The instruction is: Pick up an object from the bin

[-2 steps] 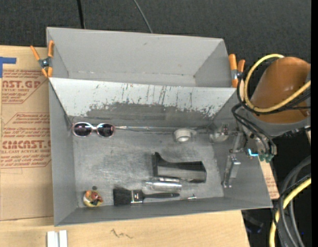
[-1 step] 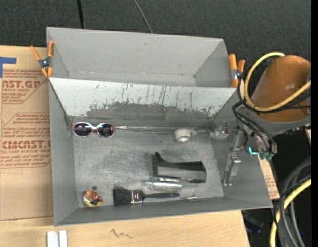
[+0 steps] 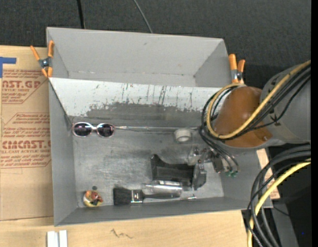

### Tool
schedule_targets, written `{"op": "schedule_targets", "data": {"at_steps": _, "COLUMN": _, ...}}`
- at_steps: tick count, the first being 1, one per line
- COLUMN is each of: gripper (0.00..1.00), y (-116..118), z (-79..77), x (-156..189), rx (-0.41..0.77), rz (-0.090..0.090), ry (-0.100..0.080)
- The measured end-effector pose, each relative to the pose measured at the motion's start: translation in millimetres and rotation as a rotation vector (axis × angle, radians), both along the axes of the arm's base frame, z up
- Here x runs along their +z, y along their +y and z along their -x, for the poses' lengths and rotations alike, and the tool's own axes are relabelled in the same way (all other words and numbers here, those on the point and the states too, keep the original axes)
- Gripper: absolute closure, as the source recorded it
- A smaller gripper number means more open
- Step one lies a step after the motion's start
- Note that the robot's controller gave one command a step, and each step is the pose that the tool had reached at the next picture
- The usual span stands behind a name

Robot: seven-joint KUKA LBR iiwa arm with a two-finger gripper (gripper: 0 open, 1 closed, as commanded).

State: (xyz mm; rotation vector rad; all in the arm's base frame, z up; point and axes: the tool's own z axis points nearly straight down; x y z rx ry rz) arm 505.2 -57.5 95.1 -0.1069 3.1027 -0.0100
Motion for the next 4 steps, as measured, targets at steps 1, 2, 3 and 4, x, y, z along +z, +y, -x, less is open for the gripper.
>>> {"op": "schedule_targets", "data": {"at_steps": 1, "gripper": 1.00, "y": 0, "z": 0.1, "x": 0, "rx": 0.000, "rz": 0.000, "ry": 0.001}}
{"op": "schedule_targets", "data": {"at_steps": 2, "gripper": 1.00, "y": 2, "z": 3.0, "x": 6, "rx": -0.008, "rz": -0.003, "ry": 0.025}}
{"op": "schedule_targets", "data": {"at_steps": 3, "gripper": 1.00, "y": -9, "z": -7.6, "x": 88, "rx": -0.009, "rz": -0.005, "ry": 0.040}}
{"op": "schedule_targets", "data": {"at_steps": 4, "gripper": 1.00, "y": -9, "z": -7.6, "x": 88, "rx": -0.009, "rz": -0.005, "ry": 0.040}}
